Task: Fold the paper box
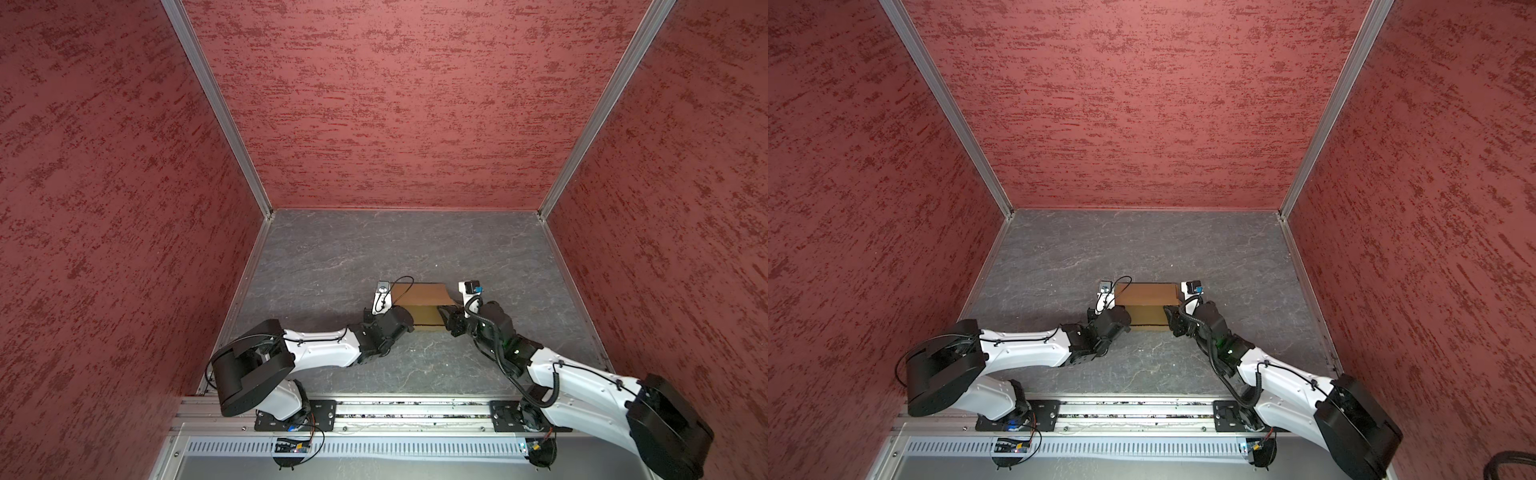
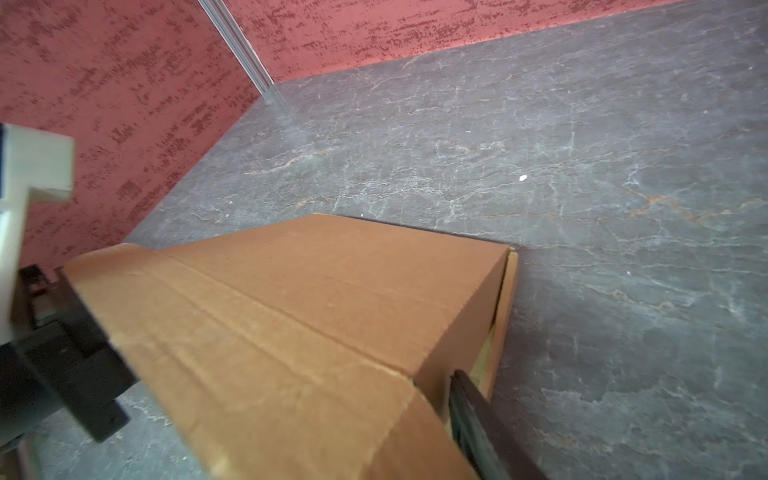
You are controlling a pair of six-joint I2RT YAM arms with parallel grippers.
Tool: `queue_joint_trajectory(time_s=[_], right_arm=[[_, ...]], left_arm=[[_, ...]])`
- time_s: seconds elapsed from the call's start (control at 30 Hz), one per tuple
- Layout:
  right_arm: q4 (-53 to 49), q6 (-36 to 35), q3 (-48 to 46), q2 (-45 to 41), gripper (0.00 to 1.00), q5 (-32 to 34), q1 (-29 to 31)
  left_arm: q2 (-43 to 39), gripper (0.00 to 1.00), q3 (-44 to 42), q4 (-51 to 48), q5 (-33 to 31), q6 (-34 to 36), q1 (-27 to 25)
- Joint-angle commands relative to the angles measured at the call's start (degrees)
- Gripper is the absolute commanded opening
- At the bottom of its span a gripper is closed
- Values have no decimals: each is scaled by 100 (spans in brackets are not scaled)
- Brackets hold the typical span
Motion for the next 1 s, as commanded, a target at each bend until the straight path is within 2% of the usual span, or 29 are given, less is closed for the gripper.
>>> queue_joint_trajectory(time_s=[0.0, 0.33, 0.57, 0.73, 0.97], right_arm=[[-84, 452, -244, -336, 53, -168, 41], [-741, 811, -609, -1603, 54, -138, 52], [-1340, 953, -555, -2422, 56, 143, 50], [-1825, 1023, -217, -2592, 56, 463, 51], [-2133, 897, 280, -2519, 56, 562, 51]], left_arm=[[84, 0, -134, -268, 89, -112, -46], [218, 0, -91, -276, 39, -168, -104], [117, 0, -106, -374, -8, -165, -151], [81, 1, -134, -393, -8, -160, -175], [116, 3, -123, -420, -16, -174, -225]])
